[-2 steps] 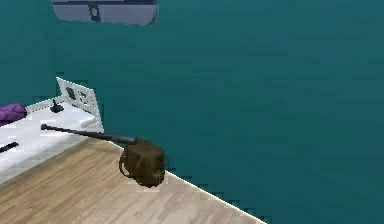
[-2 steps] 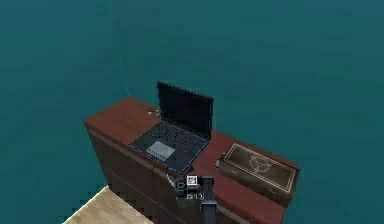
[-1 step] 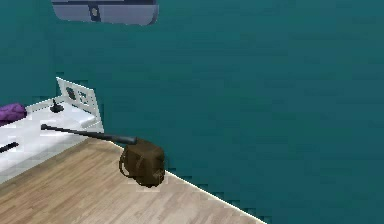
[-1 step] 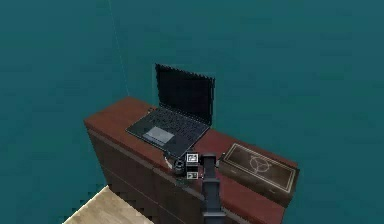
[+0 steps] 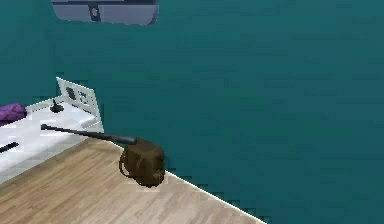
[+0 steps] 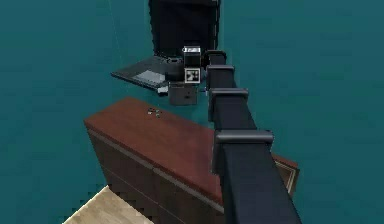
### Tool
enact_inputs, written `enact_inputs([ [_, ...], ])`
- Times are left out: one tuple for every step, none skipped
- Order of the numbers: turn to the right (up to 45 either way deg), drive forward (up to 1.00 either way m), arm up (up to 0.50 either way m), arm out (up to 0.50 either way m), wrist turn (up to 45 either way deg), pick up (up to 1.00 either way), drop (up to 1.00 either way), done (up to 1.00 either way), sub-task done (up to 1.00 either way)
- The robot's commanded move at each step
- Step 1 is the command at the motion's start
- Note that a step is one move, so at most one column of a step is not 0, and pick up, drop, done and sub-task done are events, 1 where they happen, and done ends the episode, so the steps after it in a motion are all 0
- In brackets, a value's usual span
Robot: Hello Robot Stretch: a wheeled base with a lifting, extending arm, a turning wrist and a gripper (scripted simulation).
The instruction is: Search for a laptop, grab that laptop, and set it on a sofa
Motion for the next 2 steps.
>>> enact_inputs([
  [0.0, 0.0, 0.0, 0.0, -45.0, 0.0, 0.0, 0.0, 0.0],
  [0.0, 0.0, 0.0, 0.0, -45.0, 0.0, 0.0, 0.0, 0.0],
])
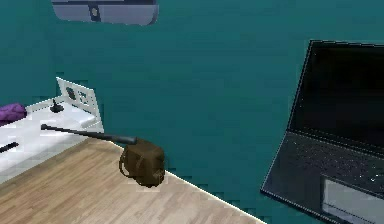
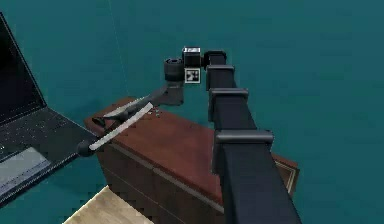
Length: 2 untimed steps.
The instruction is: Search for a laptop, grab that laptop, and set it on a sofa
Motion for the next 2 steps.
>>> enact_inputs([
  [0.0, 0.0, 0.0, 0.0, -33.0, 0.0, 0.0, 0.0, 0.0],
  [0.0, 0.0, 0.0, -0.28, 0.0, 0.0, 0.0, 0.0, 0.0],
])
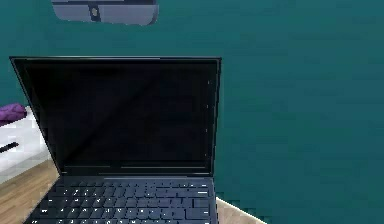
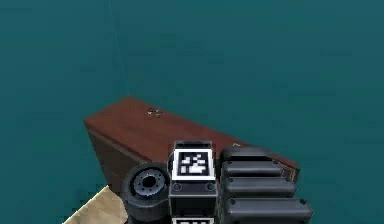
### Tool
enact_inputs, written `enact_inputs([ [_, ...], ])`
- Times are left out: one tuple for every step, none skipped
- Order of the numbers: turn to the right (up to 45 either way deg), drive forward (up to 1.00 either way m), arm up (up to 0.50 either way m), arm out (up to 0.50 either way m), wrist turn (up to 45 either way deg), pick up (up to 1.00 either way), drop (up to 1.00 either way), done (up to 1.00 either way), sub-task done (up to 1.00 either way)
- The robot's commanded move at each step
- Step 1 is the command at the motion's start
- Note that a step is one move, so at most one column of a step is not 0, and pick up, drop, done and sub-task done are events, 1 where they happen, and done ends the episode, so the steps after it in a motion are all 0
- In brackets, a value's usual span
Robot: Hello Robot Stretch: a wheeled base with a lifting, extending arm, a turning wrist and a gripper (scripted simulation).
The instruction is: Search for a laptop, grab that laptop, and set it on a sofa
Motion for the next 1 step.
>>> enact_inputs([
  [-45.0, 0.0, 0.0, 0.0, 0.0, 0.0, 0.0, 0.0, 0.0],
])
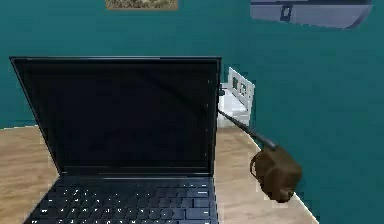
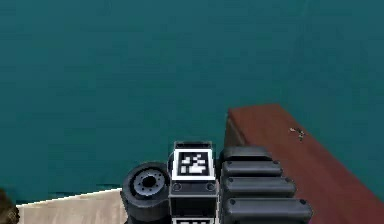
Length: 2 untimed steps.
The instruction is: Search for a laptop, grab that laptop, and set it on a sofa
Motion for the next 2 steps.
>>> enact_inputs([
  [-45.0, 0.0, 0.0, 0.0, 0.0, 0.0, 0.0, 0.0, 0.0],
  [-30.0, 0.0, 0.0, 0.0, 0.0, 0.0, 0.0, 0.0, 0.0],
])
